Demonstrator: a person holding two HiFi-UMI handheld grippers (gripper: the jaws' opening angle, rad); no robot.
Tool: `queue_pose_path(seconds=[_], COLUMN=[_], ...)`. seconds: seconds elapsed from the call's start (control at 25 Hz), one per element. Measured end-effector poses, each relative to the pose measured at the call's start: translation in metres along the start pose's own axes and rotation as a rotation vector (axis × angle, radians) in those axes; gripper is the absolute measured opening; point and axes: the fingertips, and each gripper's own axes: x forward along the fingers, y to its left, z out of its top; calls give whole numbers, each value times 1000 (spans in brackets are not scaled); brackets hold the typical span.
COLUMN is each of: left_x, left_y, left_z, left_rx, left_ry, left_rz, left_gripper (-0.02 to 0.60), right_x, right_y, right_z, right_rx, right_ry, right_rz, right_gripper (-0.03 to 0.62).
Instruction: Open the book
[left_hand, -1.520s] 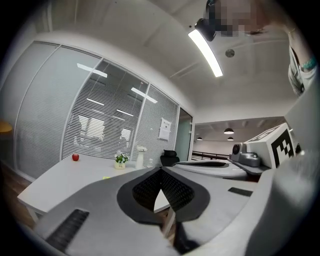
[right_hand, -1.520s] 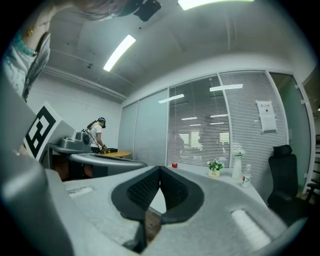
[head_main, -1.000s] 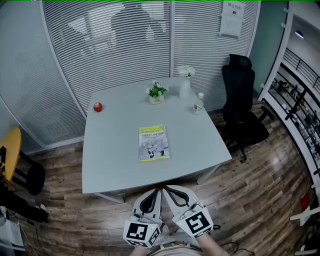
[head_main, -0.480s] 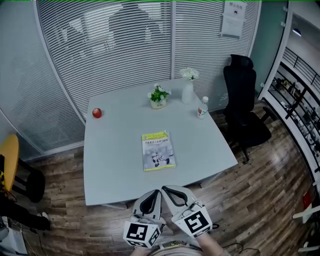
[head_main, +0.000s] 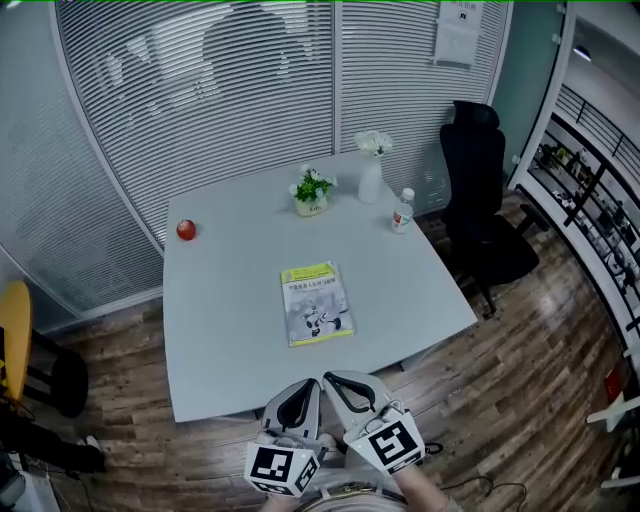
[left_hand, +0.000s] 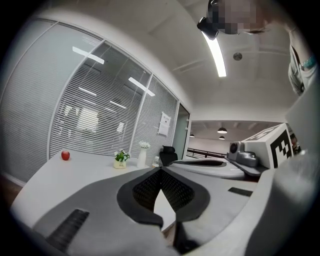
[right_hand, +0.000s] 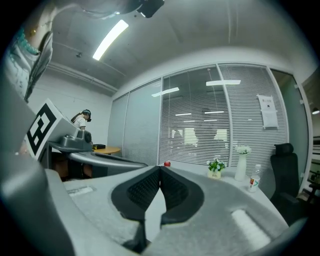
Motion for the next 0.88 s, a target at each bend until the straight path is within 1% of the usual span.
queue_pose_path(seconds=[0.2,0.4,0.72,0.88], left_x=[11,33,87,117], left_y=[4,10,23,30], left_z=[-1,-2,17,23], left_rx=[-21,-18,-9,-10], left_ry=[-2,12,-7,-13], left_rz=[-12,-5,22,39], left_gripper=[-2,-2,-2,-2], right_x=[2,11,42,57], right_y=[-9,-34,-81,-109], right_z=[-3,-4,6,8], right_rx=[2,19,-6,2], right_ry=[10,17,1,0], right_rz=[-15,-27,21,43], right_gripper=[0,0,0,0])
